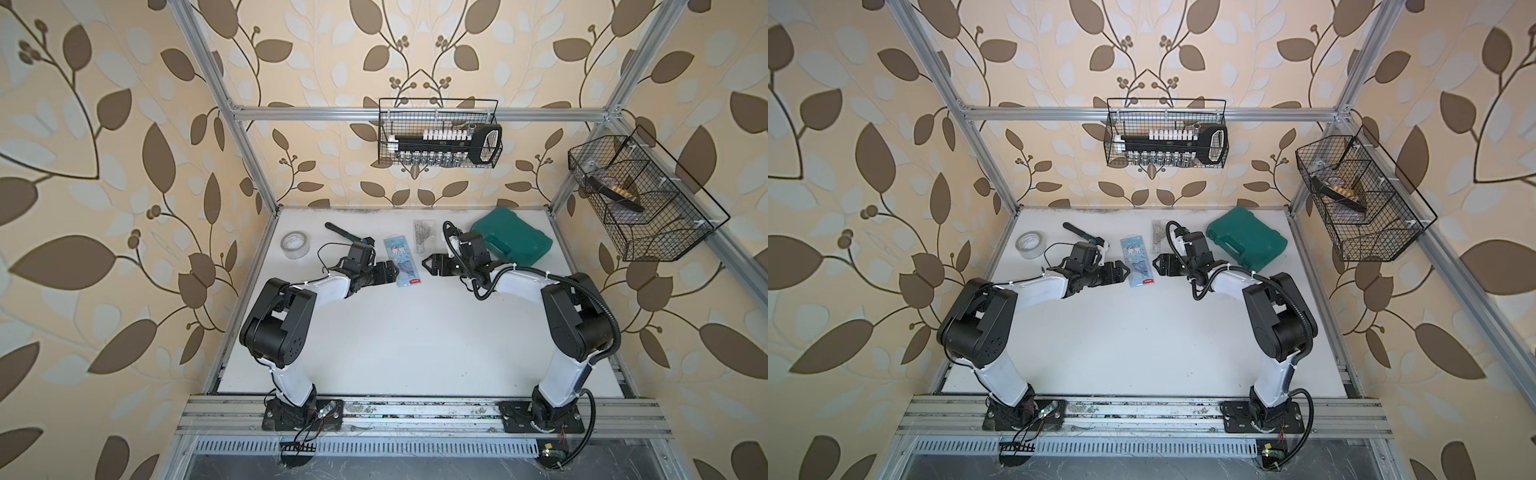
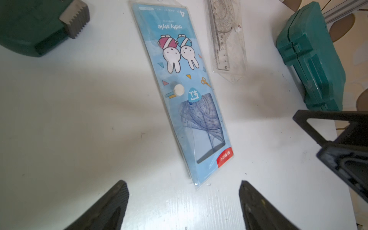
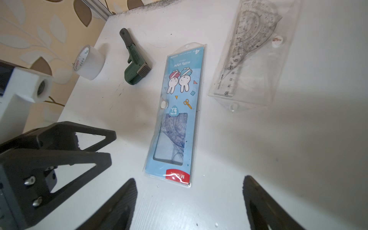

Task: Open the ruler set and take out the ruler
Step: Pick up the ruler set bag from the center of the board.

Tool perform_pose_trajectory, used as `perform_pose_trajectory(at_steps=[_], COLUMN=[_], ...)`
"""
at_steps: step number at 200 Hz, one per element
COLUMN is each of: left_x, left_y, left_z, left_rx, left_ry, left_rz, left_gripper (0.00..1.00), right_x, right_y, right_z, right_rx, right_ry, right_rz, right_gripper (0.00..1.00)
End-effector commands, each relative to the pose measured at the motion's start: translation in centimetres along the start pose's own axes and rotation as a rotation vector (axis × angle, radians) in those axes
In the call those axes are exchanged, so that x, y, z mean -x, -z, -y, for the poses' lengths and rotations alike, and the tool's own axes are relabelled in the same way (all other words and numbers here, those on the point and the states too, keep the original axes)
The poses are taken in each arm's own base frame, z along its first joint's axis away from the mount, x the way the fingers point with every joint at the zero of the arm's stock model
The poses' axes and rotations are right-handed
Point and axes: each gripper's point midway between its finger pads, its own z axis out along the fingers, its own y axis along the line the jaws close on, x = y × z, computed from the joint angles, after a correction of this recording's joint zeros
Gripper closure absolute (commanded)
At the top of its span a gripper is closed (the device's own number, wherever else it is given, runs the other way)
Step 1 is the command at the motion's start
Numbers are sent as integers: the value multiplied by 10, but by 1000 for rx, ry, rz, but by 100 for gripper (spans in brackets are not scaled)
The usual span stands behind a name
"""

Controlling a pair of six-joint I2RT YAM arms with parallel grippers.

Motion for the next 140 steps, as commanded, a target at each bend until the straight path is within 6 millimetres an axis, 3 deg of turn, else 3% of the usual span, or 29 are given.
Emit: perform_pose_trajectory(at_steps=[1,53,73,108,140], left_x=[9,-1,-2,-4,-7], left_y=[-7,-26,-30,-35,-41], left_z=[16,11,8,4,2], left_rx=[-74,-105,-107,-103,-107], left_ry=[20,85,100,110,122], left_rz=[-5,-25,-17,-17,-23], left_gripper=[18,28,30,33,36], right_x=[2,-9,-16,-24,-28], right_y=[-12,-43,-53,-65,-74], right_z=[-13,-9,-7,0,4], right_rx=[66,81,82,55,35], right_ry=[-44,-130,-154,-170,-184], right_rz=[-24,-78,-101,-122,-140], right_gripper=[22,40,54,88,93])
